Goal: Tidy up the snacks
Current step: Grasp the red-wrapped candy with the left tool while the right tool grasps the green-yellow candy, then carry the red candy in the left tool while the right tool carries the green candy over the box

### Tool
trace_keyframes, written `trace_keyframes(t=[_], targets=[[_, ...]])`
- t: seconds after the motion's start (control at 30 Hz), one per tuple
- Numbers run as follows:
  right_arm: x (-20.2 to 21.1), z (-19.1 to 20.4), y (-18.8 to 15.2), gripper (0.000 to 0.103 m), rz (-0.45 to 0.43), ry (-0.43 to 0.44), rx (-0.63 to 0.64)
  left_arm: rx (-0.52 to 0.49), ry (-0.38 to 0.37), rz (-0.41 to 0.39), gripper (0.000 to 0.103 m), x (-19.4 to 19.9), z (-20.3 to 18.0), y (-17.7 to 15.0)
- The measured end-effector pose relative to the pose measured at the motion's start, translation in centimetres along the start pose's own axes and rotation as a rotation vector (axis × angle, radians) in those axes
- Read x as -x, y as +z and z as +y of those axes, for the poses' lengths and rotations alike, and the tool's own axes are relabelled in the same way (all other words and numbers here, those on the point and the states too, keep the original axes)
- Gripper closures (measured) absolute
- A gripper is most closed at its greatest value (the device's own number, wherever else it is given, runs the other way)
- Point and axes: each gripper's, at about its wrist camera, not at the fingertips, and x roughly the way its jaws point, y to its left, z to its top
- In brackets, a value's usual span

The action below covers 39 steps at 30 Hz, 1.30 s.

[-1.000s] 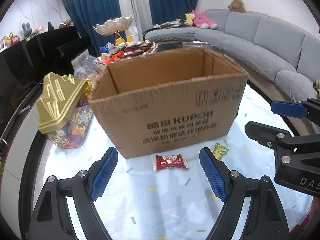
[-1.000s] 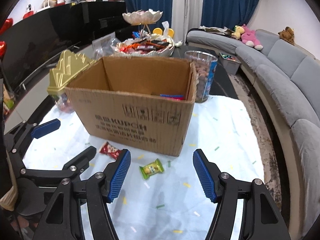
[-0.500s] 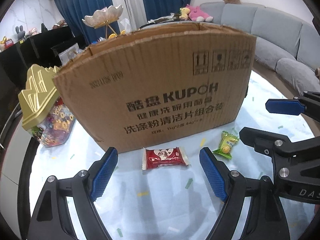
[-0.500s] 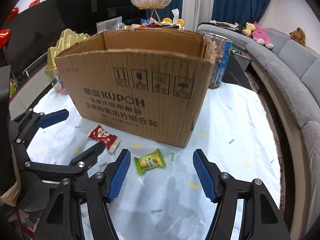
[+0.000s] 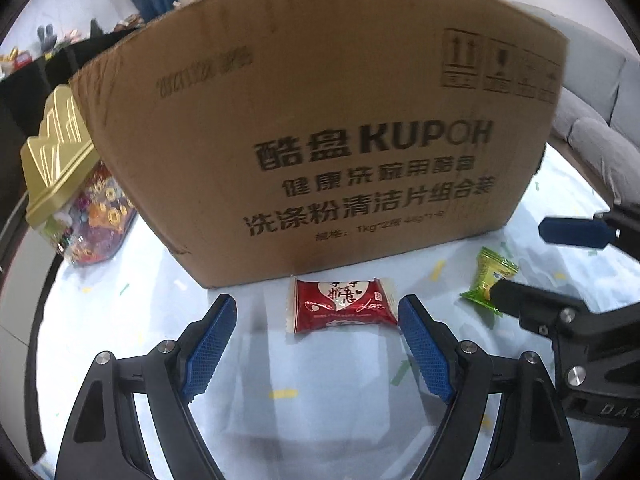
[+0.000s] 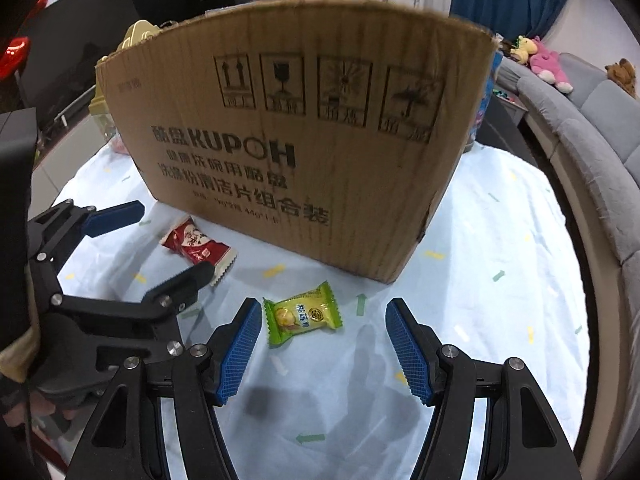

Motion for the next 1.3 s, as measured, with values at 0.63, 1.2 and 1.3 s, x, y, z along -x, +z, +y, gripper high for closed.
trace_keyframes(t=[0.63, 1.2, 1.3], targets=[[-2.2, 0.1, -0.5, 0.045, 0.006, 0.063, 0.018, 0.007, -0.042, 0.011, 0.043, -1.3, 0.9, -0.3], [-2.3, 1.9, -0.3, 0.077, -0.011, 0.091, 0.031, 0.001, -0.068, -0.009, 0.060, 0.1, 0.2, -1.2], [-1.6, 1.1, -0.4, 0.077, -0.017, 0.090, 0.021, -0.001, -0.066, -0.006, 0.060, 0.3, 0.0, -1.0]])
